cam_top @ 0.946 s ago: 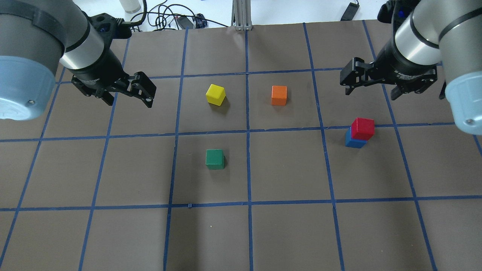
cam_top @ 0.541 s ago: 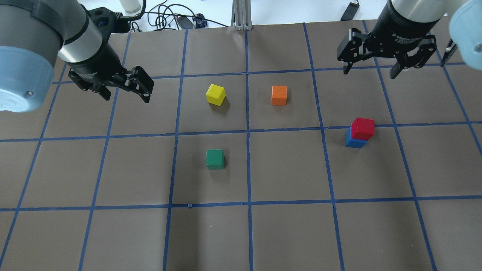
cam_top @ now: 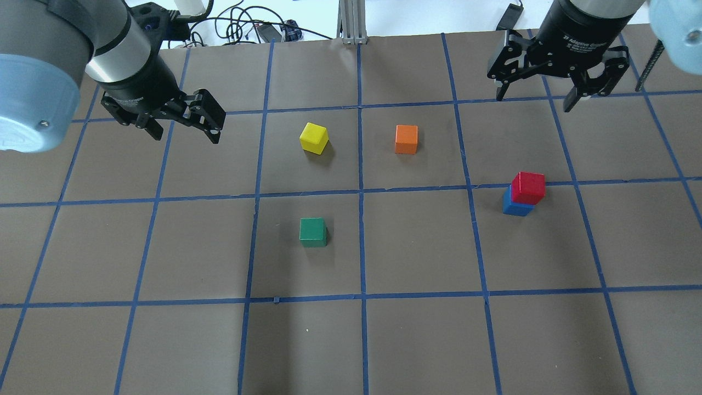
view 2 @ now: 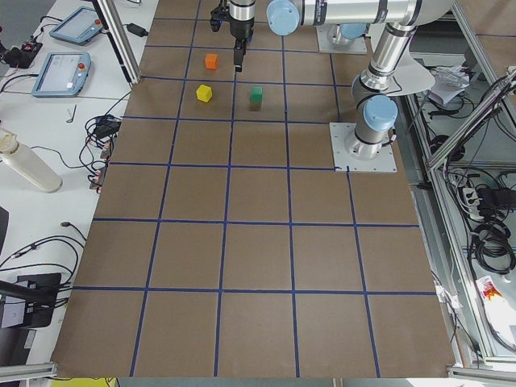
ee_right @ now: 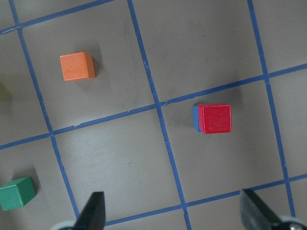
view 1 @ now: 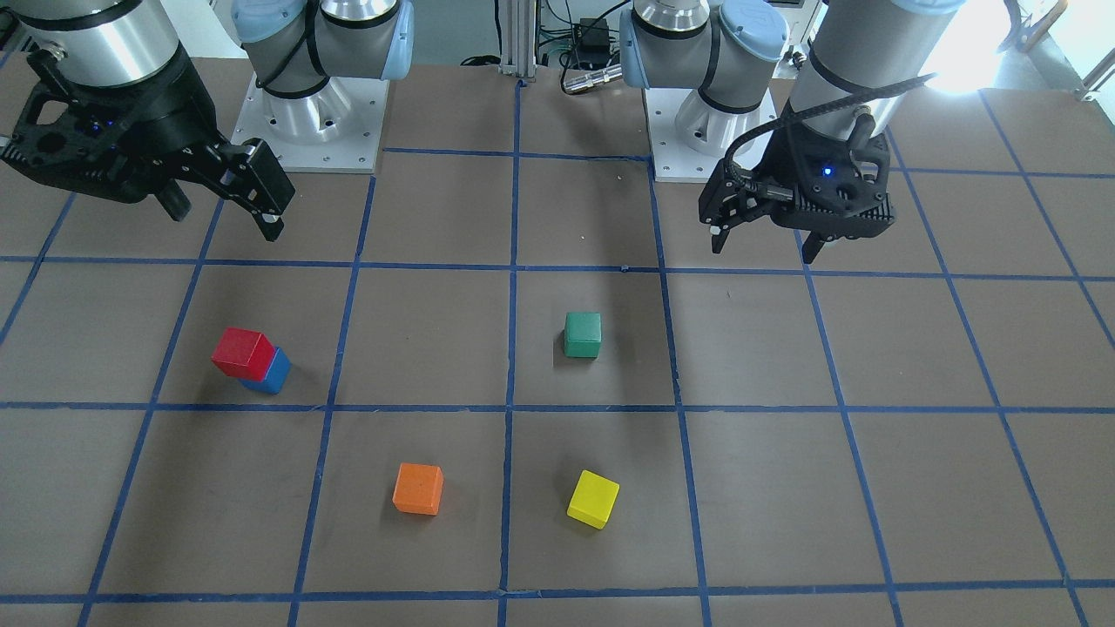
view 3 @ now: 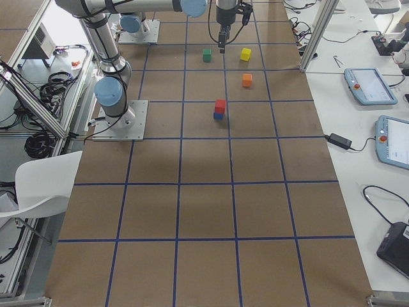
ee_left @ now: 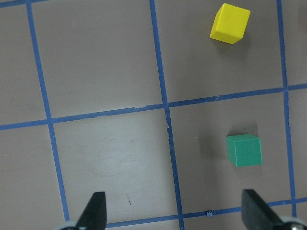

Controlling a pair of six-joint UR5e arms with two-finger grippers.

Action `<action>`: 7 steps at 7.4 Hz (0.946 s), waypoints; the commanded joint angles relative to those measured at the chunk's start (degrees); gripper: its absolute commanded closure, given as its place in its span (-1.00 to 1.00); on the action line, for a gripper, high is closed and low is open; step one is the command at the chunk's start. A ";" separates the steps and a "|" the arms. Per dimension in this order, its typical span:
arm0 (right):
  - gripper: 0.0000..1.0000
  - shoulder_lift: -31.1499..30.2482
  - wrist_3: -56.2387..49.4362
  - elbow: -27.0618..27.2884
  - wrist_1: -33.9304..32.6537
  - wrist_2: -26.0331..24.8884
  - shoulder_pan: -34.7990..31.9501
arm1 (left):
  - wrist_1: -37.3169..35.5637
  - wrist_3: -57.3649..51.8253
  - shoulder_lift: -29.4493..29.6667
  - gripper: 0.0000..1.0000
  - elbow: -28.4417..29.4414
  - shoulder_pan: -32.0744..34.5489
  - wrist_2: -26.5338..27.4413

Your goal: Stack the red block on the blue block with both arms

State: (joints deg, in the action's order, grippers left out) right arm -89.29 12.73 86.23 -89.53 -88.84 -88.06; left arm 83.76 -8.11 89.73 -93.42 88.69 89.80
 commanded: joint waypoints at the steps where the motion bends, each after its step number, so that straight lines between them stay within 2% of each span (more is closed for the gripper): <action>1: -1.00 0.08 0.19 0.00 -0.29 -0.11 0.00 | -0.09 0.20 0.01 -1.00 0.08 -0.01 -0.15; 7: -1.00 -0.01 0.37 -0.09 -0.21 -0.37 0.00 | -0.09 0.38 -0.08 -1.00 -0.01 0.17 0.38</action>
State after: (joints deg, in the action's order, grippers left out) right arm -89.27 13.09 86.19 -89.76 -89.27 -88.07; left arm 83.67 -7.81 89.65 -93.47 88.83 90.02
